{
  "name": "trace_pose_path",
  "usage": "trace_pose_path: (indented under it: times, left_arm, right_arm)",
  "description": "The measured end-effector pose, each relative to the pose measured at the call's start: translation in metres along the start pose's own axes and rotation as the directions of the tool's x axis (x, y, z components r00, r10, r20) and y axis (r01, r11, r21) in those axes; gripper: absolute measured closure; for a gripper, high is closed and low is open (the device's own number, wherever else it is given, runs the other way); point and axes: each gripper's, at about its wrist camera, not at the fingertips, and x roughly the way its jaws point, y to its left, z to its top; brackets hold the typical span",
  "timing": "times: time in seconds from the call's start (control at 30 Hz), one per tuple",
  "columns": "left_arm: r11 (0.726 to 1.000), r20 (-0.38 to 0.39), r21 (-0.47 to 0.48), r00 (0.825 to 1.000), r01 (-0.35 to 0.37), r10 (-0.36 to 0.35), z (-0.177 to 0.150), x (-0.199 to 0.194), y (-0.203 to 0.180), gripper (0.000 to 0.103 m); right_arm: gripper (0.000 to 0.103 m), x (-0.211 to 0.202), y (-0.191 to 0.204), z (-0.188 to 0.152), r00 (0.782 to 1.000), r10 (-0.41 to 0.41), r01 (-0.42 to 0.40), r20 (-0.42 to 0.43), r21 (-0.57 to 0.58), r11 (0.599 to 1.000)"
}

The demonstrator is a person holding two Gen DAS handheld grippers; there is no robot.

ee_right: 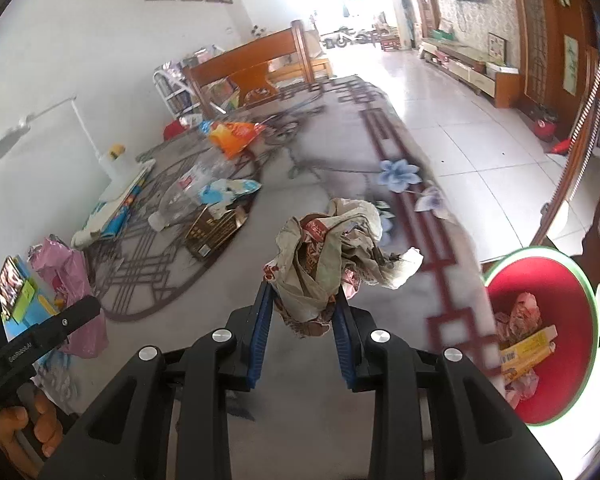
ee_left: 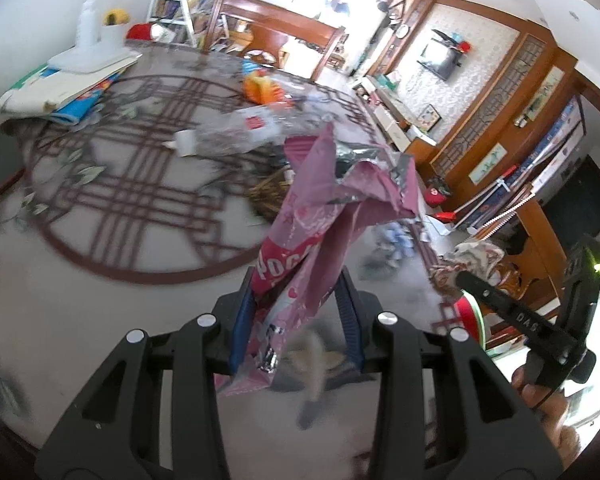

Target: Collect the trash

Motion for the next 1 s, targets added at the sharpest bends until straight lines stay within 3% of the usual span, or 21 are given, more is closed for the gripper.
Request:
trace_pose_path:
  times: [0.43,0.6,1.0]
  left_arm:
    - [0.994,-0.031,0.088,0.997,0.069,-0.067,-0.004,0.015,-0.084,0.066]
    - [0.986,-0.068,0.127,0.993,0.104,-0.096,-0.009,0.027,-0.11,0.066]
    - [0.953,-0.195,0.192,0.961,0.236,-0.198,-0.022,0.068,-0.182,0.066]
  right_arm:
    - [0.074,-0.037,-0.05,0.0,0.998,-0.007,-0.001,0.065,0.12,0.993]
    - [0.073,-0.053,-0.07,0.004,0.994,-0.052,0.038,0.094,0.144,0.989]
    - [0.073,-0.081,-0.135,0.002,0.978,-0.163,0.116,0.128,0.309,0.944]
